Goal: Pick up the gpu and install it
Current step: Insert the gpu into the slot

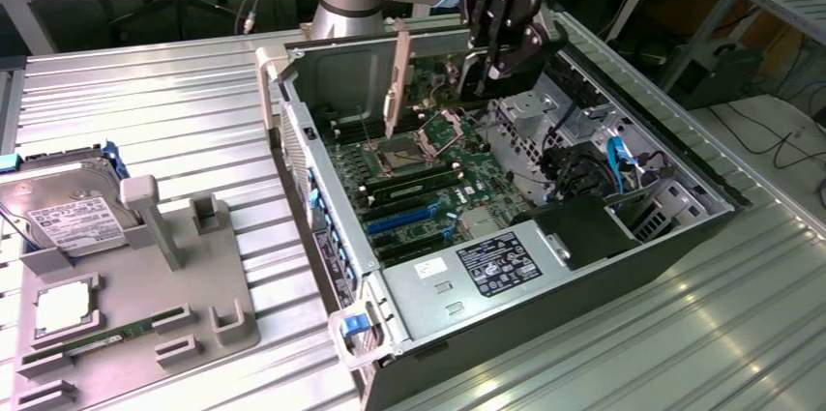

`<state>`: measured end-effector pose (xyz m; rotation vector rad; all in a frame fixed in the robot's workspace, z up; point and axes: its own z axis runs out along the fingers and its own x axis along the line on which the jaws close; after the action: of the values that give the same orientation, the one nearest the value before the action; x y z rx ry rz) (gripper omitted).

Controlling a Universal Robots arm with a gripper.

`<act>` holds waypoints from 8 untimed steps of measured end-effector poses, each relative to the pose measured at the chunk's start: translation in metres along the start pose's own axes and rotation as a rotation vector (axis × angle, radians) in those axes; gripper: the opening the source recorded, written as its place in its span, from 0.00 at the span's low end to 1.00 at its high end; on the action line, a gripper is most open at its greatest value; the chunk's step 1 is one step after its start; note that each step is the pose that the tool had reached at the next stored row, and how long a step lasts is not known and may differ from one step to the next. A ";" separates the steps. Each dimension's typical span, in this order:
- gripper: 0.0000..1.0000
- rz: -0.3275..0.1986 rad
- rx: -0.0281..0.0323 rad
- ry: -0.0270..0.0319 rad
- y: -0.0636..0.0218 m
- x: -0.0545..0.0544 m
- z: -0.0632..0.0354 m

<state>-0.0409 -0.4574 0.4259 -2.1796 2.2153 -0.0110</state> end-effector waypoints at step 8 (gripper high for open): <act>0.28 -0.001 0.0183 -0.0003 0.0005 0.001 0.0077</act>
<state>-0.0413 -0.4582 0.4182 -2.1709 2.2052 -0.0308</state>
